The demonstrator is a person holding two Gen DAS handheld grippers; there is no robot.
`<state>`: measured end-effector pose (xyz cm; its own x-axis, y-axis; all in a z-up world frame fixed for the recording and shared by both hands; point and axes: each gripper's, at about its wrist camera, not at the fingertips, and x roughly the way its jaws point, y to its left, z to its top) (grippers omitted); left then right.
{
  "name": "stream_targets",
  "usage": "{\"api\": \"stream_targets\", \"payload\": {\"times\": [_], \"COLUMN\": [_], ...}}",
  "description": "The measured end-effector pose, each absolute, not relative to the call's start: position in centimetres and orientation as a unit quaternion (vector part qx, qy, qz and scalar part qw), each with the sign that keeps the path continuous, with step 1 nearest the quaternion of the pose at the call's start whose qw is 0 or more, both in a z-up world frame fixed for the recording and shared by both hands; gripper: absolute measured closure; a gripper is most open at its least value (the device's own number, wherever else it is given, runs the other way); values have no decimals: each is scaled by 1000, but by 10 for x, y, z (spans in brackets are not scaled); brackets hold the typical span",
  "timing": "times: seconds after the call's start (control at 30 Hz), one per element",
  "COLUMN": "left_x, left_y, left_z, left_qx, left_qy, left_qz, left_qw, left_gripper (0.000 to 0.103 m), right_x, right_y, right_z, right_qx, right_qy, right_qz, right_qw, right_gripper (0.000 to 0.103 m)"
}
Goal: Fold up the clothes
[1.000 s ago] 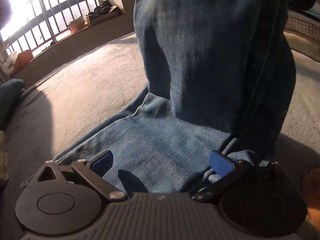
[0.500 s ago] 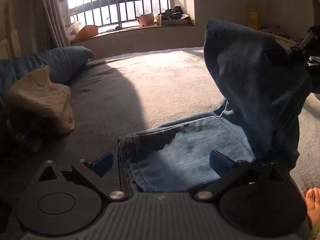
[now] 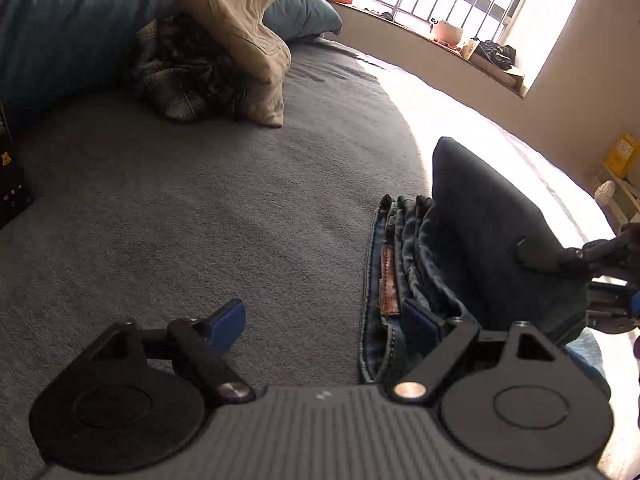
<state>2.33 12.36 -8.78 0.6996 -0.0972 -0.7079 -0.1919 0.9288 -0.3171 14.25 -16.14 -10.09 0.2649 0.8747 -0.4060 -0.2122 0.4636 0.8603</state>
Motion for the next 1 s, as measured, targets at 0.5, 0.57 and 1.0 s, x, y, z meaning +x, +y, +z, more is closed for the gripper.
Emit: {"api": "stream_targets", "payload": {"times": [0.5, 0.57, 1.0], "left_x": [24, 28, 52], "left_y": [157, 151, 38], "left_z": [-85, -76, -27], "left_qx": [-273, -264, -53], "left_qy": [355, 345, 301], "left_qz": [26, 6, -96], "left_qw": [894, 901, 947], "left_gripper": [19, 20, 51], "right_x": [129, 127, 143], "right_y": [-172, -180, -202], "right_z": [-53, -47, -41], "right_qx": [318, 274, 136], "right_qy": [360, 352, 297], "right_qz": [408, 369, 271], "right_qw": [777, 815, 905], "right_gripper": [81, 84, 94]}}
